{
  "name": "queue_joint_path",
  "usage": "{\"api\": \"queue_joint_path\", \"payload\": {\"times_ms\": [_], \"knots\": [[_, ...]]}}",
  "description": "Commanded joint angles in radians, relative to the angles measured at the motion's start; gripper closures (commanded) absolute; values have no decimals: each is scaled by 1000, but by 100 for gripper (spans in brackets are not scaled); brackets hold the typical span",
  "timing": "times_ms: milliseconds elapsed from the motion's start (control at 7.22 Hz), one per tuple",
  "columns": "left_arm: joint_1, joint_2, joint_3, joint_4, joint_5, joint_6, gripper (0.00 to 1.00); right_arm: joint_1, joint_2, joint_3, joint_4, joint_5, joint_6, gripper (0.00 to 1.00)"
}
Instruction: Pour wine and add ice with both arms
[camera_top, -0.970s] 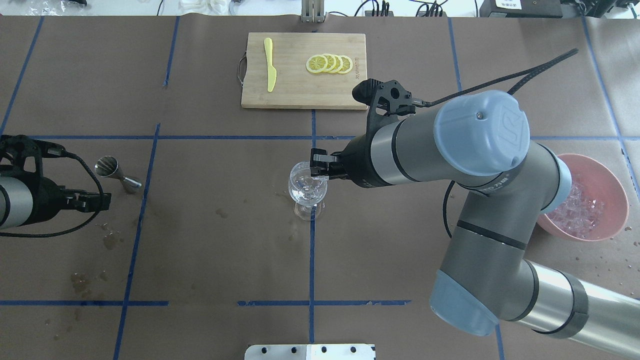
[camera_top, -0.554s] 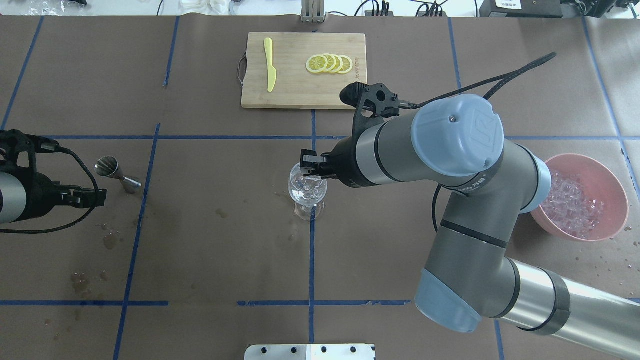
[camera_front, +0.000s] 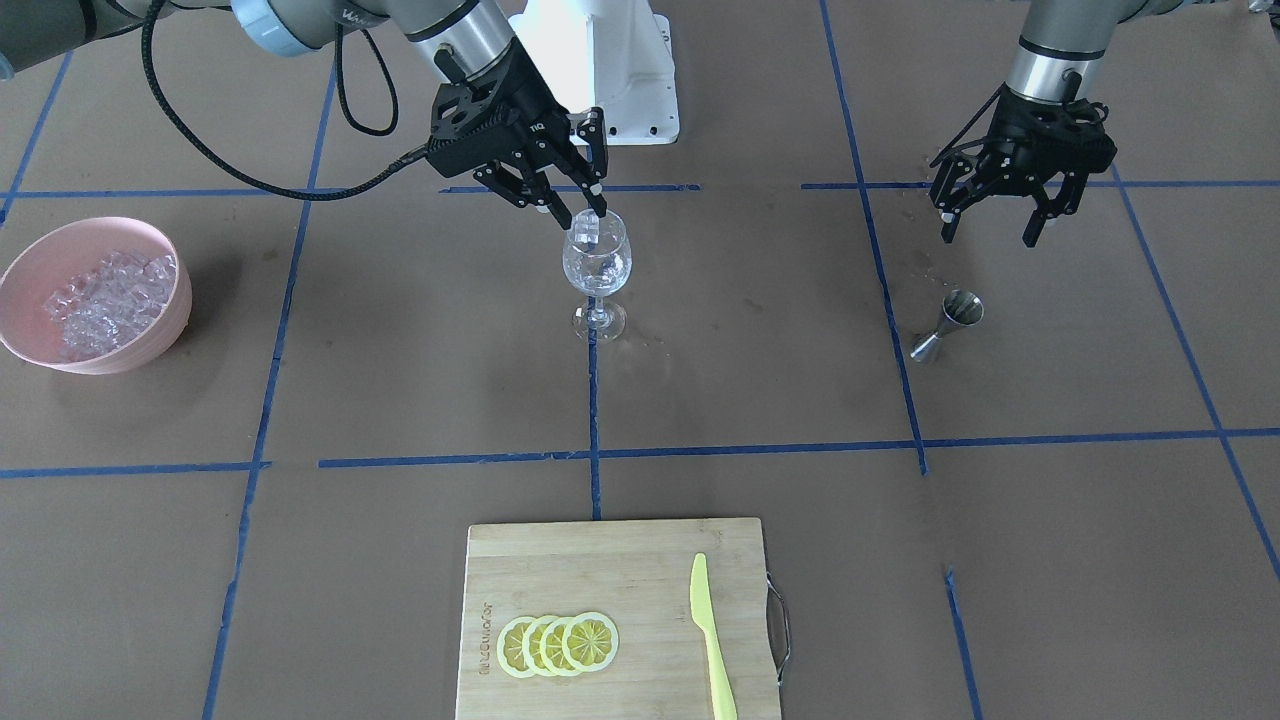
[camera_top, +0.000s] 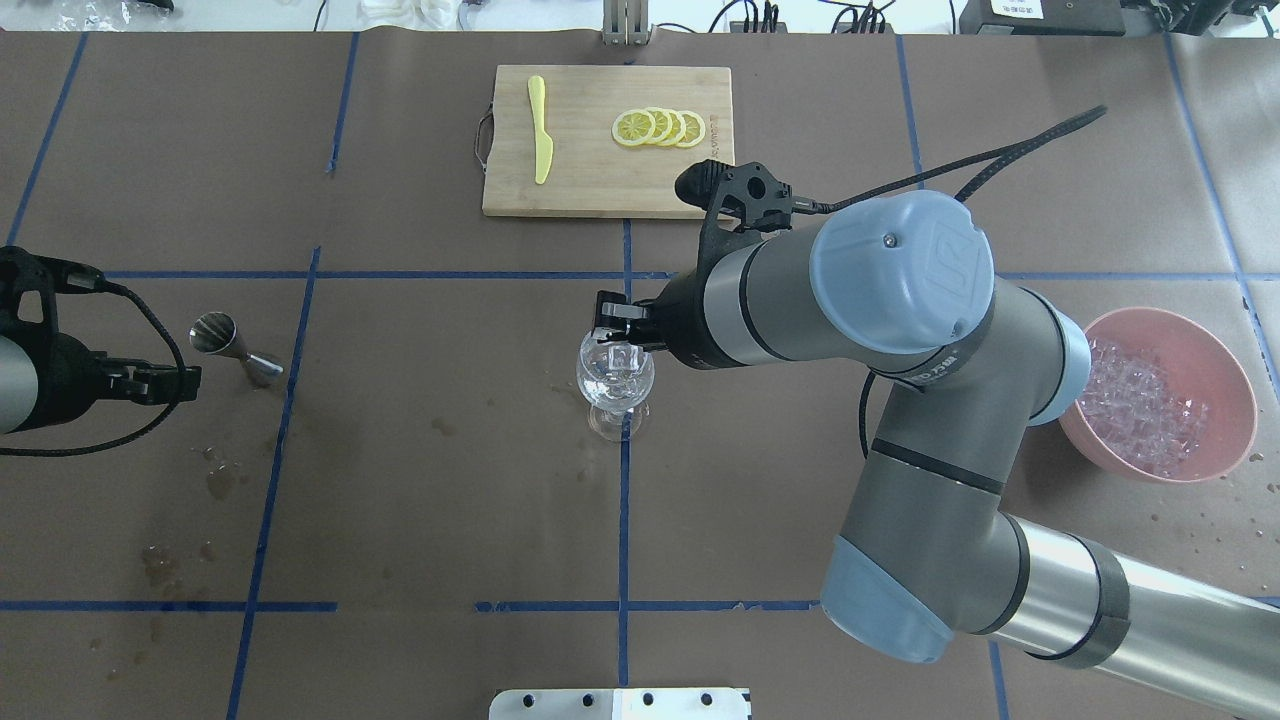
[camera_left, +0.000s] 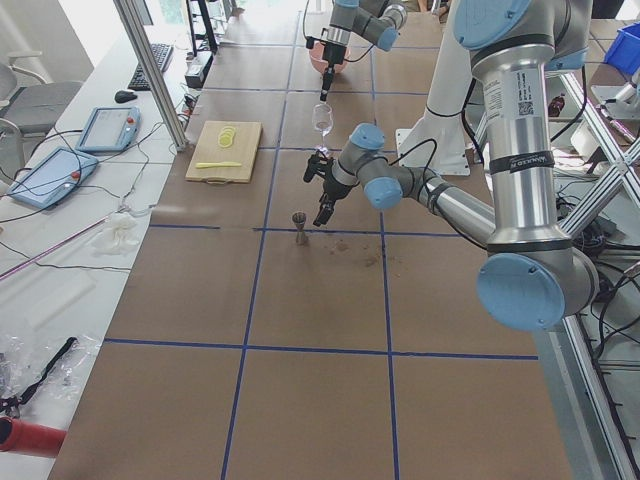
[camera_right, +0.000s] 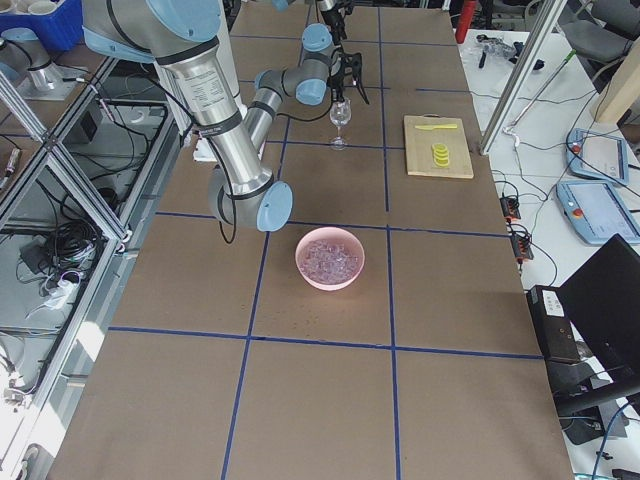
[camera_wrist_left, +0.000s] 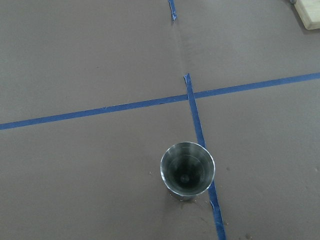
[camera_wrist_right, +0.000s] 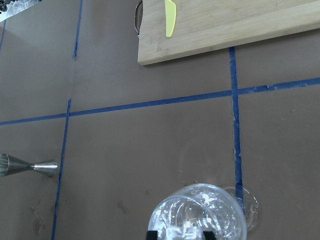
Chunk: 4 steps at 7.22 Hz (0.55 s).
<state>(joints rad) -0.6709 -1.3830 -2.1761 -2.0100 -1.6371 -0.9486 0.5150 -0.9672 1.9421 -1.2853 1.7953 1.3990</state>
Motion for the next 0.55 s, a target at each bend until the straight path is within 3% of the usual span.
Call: {"api": "queue_joint_path", "payload": {"times_ms": [0, 277, 416], "knots": [[-36, -2, -24, 46, -12, 59, 0, -1, 4, 1, -9, -8, 5, 0], [-129, -14, -22, 48, -116, 139, 0, 28, -1, 21, -82, -5, -1, 0], [-241, -16, -14, 53, -191, 239, 0, 66, -4, 40, -168, 2, -20, 0]]}}
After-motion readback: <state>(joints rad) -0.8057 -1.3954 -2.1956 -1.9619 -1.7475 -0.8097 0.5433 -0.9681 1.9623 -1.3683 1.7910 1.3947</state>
